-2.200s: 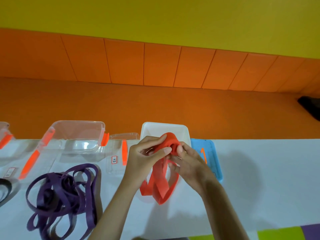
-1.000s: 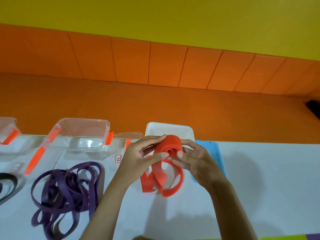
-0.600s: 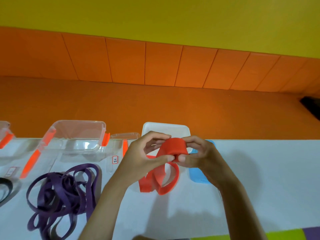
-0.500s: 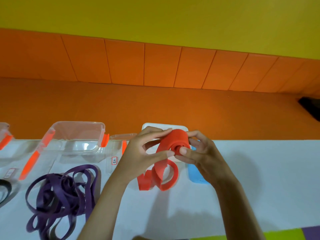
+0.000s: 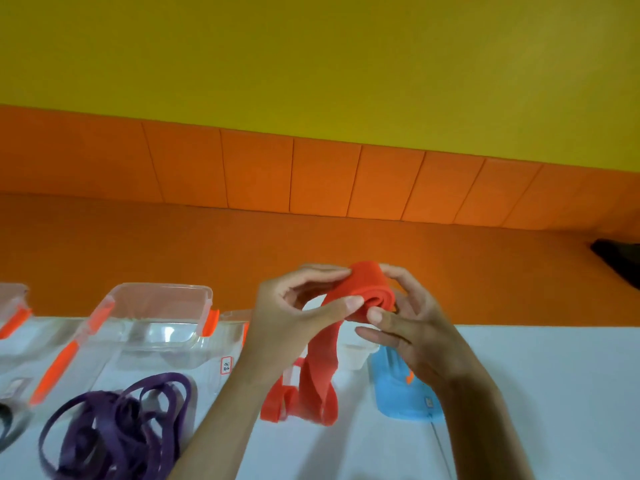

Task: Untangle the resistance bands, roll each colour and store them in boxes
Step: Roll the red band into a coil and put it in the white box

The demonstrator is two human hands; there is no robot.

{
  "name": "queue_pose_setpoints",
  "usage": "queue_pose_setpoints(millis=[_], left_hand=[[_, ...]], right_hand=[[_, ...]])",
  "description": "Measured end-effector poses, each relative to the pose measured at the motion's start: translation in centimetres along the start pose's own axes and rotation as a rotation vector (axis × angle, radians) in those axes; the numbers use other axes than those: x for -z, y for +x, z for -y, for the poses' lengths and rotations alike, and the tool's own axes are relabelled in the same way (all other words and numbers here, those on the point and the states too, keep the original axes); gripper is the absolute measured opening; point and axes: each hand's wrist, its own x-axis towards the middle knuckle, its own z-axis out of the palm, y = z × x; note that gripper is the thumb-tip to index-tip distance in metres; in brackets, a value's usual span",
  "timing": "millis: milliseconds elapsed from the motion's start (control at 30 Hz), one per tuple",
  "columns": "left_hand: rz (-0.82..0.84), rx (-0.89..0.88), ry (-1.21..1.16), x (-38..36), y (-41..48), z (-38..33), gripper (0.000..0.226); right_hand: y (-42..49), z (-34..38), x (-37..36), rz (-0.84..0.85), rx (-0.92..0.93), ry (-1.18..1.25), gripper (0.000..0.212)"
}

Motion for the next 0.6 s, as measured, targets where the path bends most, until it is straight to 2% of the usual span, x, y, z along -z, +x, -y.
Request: queue_pose_setpoints(millis=[200,367,500,600], left_hand=[[-0.03,0.011,-0.033,-0.2,2.0,-0.4,0.027],[-0.007,0.053,-0.062,-0.3,2.9,0.7,0.033],[0.024,0.16,-0.002,-0.4,2.8,2.5,0.033],[0.117,0.257,0.1,-0.2,3.0,3.3,0.041]], right_hand=[[1.0,2.6,-0.4,-0.037,0.044,-0.22,0.052],[1.6,2.4,0.3,-0.033,0.014,-0.16,0.059],[2.0,1.0,1.8,-0.114,-0.03,-0.118,0.039],[2.0,-0.9,3.1,-0.149,-0.083,-0.049,0.039]])
